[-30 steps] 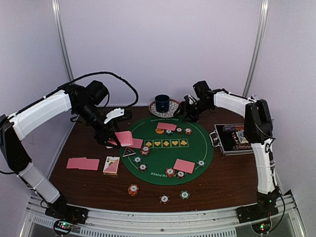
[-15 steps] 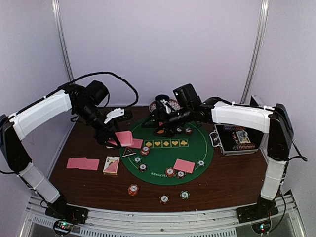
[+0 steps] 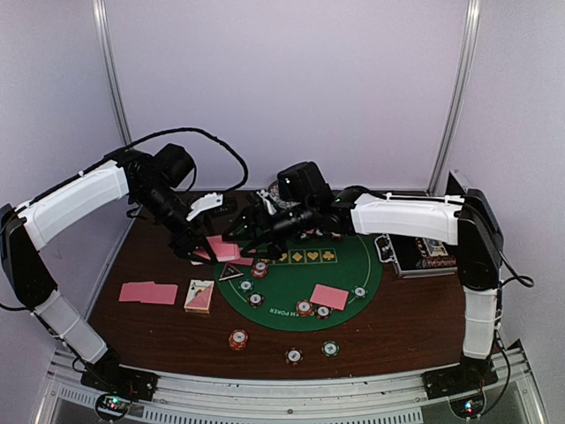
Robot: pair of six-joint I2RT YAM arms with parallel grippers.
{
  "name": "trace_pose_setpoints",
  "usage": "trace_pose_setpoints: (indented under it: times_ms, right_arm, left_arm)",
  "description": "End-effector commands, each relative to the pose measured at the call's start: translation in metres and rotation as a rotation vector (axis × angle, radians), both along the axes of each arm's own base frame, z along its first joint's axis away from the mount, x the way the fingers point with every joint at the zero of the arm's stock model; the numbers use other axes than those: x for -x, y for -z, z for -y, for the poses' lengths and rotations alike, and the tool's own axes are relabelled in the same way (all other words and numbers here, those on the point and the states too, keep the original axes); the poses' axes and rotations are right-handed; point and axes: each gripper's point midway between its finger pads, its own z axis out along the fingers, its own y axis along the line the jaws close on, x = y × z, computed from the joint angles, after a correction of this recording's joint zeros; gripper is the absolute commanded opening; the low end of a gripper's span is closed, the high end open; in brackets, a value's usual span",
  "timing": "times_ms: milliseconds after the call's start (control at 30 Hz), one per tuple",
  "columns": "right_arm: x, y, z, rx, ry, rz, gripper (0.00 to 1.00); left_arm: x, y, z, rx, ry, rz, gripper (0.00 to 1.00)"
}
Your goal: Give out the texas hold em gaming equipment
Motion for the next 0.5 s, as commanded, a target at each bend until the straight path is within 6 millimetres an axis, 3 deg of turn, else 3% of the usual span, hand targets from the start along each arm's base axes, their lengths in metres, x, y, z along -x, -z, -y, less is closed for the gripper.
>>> trace_pose_setpoints:
  times_ms: [0, 267, 467]
  right_arm:
    - [0.000, -0.009, -0.016, -0.058, -0.025, -0.011, 0.86]
    - [-0.002, 0.004, -0.039, -0.078, -0.041, -0.060, 0.84]
    - [-0.006, 0.020, -0.035, -0.048, -0.032, -0.090, 0.79]
  left_arm:
    - [-0.004, -0.015, 0.007, 0.056, 0.008, 0.023, 0.00]
    - [-0.003, -0.016, 0.008, 0.061, 0.014, 0.026, 0.00]
    - [-0.003, -0.016, 0.006, 0.059, 0.014, 0.033, 0.00]
